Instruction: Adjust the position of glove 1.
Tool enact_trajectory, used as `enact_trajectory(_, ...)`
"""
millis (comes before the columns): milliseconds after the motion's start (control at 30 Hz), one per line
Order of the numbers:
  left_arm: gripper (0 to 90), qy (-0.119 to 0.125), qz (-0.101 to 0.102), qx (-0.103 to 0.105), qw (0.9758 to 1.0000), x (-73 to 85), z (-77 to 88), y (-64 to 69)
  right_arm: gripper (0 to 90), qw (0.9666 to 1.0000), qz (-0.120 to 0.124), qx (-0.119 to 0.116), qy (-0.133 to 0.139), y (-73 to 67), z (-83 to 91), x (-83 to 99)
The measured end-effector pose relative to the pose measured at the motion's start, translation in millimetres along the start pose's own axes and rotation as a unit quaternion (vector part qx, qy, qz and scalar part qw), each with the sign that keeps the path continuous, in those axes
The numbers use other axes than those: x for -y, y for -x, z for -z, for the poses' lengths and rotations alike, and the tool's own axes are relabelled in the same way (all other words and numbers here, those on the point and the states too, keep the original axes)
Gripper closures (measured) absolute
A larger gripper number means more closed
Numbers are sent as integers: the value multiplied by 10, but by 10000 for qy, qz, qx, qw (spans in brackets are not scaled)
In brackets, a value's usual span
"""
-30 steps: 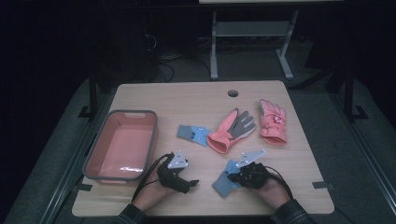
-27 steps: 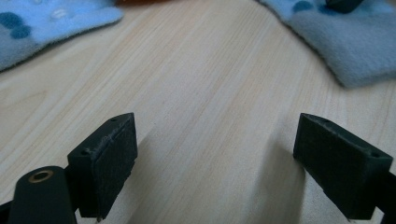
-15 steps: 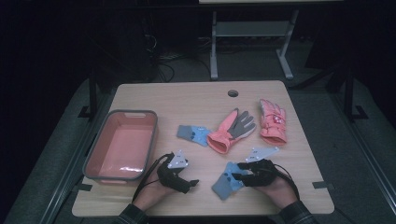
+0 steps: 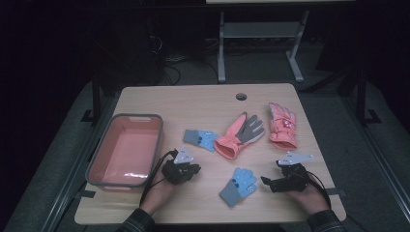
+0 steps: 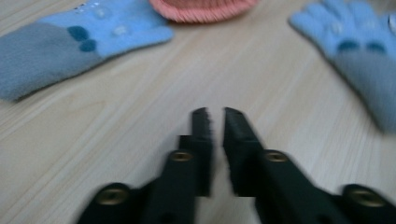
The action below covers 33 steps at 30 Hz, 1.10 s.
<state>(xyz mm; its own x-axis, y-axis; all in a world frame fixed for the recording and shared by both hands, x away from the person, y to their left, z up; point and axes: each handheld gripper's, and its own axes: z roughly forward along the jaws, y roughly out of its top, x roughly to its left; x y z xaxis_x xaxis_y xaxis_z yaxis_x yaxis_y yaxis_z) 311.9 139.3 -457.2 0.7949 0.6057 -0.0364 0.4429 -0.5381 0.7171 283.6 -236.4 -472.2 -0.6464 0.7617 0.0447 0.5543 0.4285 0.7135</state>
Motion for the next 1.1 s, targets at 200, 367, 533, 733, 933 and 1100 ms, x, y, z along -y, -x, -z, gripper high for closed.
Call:
enact_trajectory(200,894,-27,153,-126,9998,-184,-90,-75,50,9999,143,-33,-63,-19,-89,37)
enact_trajectory(367,894,37,90,-252,9996,-352,-186,-135,25,9998,153,-70,-51,-15,-105,44)
enact_trajectory(533,894,135,186,-362,9991,-501,-327,-277,25,9999,139,-77,-67,-15,-102,45)
enact_trajectory(733,894,175,278,-483,9983,-632,-553,-427,25,9999,131,-80,-72,-16,-101,45)
enact_trajectory(933,894,217,275,-341,9988,-705,-670,-462,25,9999,137,-78,-66,-16,-102,45)
enact_trajectory(1100,893,147,123,-140,9997,-728,-723,-354,25,9999,138,-79,-66,-16,-102,45)
